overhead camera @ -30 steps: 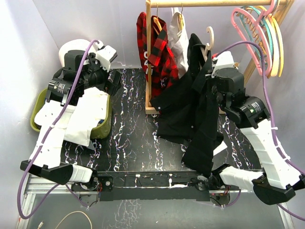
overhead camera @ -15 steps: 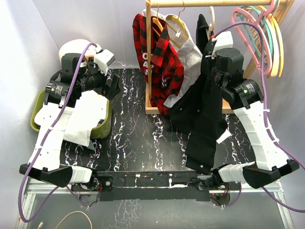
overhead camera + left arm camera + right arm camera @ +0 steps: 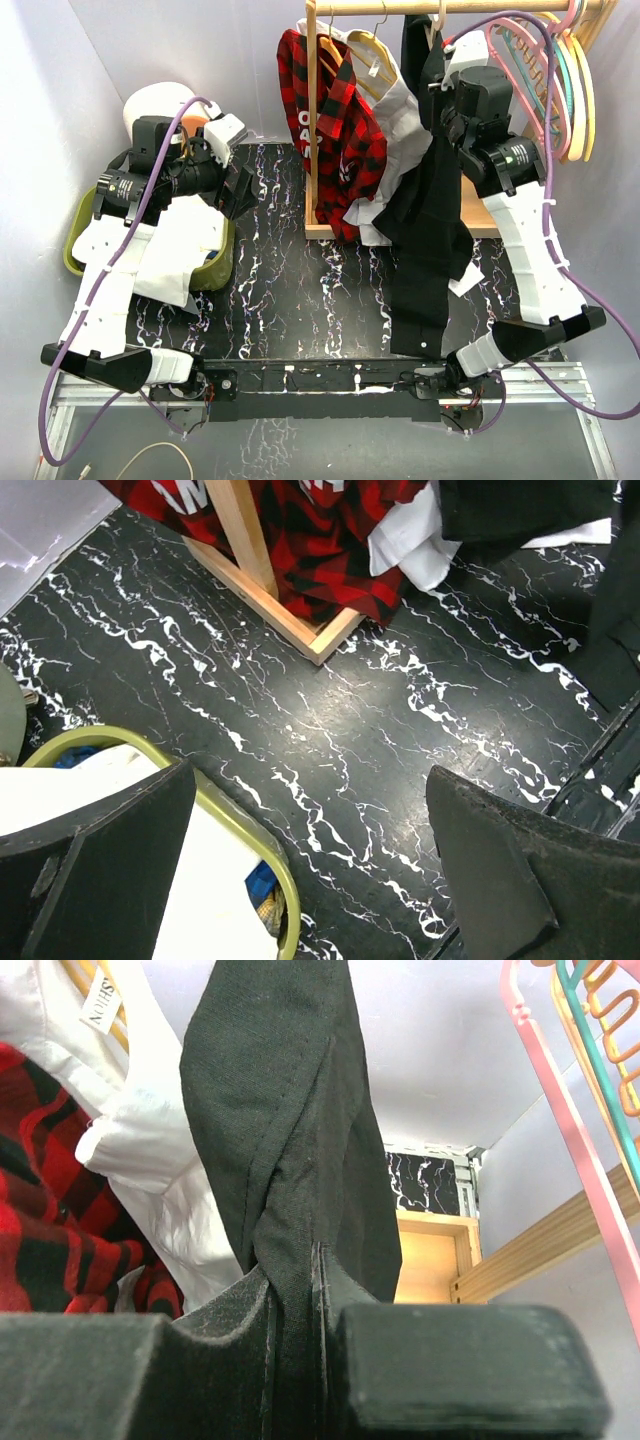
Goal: Place the shirt on the hanger
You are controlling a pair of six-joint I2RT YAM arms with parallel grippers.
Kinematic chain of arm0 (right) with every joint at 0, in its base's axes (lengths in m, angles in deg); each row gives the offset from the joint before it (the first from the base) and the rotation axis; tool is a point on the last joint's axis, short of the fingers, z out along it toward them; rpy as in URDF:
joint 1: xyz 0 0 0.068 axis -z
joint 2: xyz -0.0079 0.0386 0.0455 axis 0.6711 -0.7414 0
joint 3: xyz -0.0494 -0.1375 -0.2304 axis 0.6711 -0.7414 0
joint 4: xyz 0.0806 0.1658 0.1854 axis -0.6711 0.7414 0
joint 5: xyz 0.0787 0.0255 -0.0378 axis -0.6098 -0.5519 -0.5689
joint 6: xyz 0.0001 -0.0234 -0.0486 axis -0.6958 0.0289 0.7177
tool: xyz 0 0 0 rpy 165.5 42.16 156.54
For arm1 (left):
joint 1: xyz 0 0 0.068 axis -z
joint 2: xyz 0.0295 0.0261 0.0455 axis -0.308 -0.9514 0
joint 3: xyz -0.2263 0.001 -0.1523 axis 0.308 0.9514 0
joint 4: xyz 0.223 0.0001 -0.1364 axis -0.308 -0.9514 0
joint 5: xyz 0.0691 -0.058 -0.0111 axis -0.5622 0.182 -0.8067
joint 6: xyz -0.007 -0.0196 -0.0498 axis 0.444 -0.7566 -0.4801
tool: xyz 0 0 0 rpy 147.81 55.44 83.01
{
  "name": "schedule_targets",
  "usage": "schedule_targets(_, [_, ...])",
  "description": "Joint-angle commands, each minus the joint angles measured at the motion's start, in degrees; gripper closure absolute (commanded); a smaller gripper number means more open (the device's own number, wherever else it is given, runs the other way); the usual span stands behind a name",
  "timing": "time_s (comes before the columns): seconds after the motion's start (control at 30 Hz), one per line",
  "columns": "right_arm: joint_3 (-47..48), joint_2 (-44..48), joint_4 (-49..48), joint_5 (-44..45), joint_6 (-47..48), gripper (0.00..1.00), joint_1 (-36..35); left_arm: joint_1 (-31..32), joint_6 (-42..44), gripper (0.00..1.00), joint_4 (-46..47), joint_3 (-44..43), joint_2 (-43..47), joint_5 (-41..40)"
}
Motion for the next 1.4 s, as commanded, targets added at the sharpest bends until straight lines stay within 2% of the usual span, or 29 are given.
schedule_targets(0.0, [5.8, -2.1, -10.1, -5.9, -1.8, 0.92, 2.6, -0.4, 1.6, 0.03, -1.6, 0.9, 2.6, 3.4])
schedule_targets(0.27, [6.4, -5.8, -9.0, -13.1, -3.5, 0.92, 3.6, -0.3, 0.6, 0.03, -0.3, 3.9, 5.1, 0.1])
schedule_targets(0.5, [4.4, -5.5, -8.0, -17.8, -3.8, 0.92, 3.6, -0.8, -1.9, 0.03, -0.5, 5.0, 6.5, -2.7])
schedule_targets(0.77, [2.8, -6.3, -6.7, -19.3, -4.3, 0.92, 4.0, -2.1, -2.6, 0.03, -1.1, 5.8, 8.0, -3.5])
schedule_targets(0.93, [3.0, -6.9, -6.4, -18.8, -4.1, 0.92, 4.3, -2.4, -0.7, 0.03, -3.3, 5.7, 8.2, -0.1])
schedule_targets(1.07, [5.2, -8.2, -5.7, -17.9, -4.1, 0.92, 4.4, -2.6, 0.2, 0.03, -4.6, 5.6, 8.1, 2.0])
schedule_targets(1.2, [7.6, -9.5, -4.8, -16.2, -4.2, 0.92, 4.5, -2.7, -0.8, 0.03, -4.3, 6.1, 8.2, 0.7])
schedule_targets(1.23, [7.5, -9.5, -4.7, -15.9, -4.2, 0.89, 4.5, -2.8, -1.8, 0.03, -3.8, 6.4, 8.4, -0.6])
schedule_targets(1.3, [6.8, -8.9, -4.4, -15.4, -4.1, 0.77, 4.5, -2.8, -4.1, 0.03, -2.6, 7.0, 8.7, -3.9])
schedule_targets(1.33, [6.2, -8.3, -4.3, -15.0, -3.9, 0.68, 4.5, -2.9, -5.1, 0.03, -2.0, 7.2, 8.9, -5.9])
schedule_targets(1.37, [5.6, -7.6, -4.3, -14.0, -3.8, 0.52, 4.5, -3.0, -6.2, 0.03, -1.5, 7.4, 9.0, -7.8])
